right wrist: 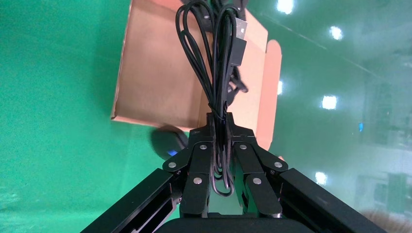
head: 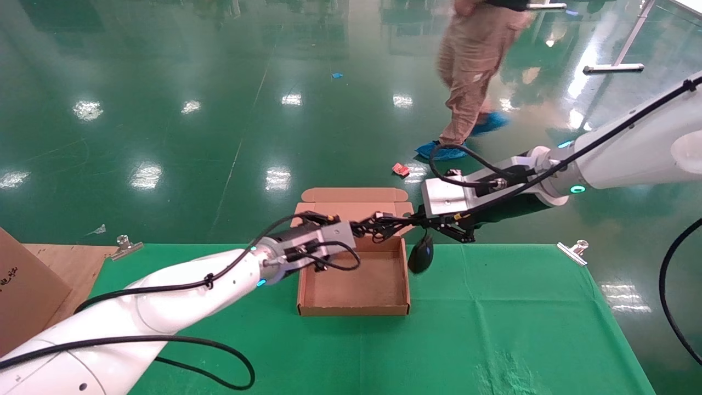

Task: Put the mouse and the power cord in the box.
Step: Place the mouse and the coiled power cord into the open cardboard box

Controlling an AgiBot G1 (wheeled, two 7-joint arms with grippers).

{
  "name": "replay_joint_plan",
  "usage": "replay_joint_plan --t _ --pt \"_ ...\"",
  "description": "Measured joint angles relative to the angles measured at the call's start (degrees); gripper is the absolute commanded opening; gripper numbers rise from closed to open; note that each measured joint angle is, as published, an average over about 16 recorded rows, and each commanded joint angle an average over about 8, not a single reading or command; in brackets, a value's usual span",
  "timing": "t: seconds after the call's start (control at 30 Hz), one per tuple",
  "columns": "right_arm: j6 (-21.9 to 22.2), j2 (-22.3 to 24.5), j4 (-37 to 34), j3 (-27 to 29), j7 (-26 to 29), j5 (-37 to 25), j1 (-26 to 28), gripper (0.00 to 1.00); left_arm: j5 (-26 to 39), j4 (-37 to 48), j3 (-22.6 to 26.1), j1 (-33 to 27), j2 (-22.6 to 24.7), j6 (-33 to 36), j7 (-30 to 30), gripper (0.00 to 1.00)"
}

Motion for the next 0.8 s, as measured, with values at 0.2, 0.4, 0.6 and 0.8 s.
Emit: replay_joint_plan --t 0.2,0.4,0.6,0.8 --pt "0.6 0.2 -0.5 0.2 -0.3 0.2 -0.4 0.0 -3.5 -1.4 3.1 -0.2 -0.1 2.0 -2.0 1.0" --pt "0.7 0.1 -0.8 0.4 -0.5 0.6 -0.5 0.0 -6.2 -1.5 5.4 -0.8 -0.2 2.8 -2.1 1.0" --pt "0.3 -0.1 -0.8 0.6 -0.5 0.8 -0.5 0.0 -8.4 -1.3 7.2 -1.2 -0.2 2.2 -1.5 1.0" --pt "-0.1 -0.6 -0.6 0.7 -0.4 1.0 -0.5 0.0 -11.3 -1.3 8.0 -1.9 -0.2 2.1 -1.2 1.0"
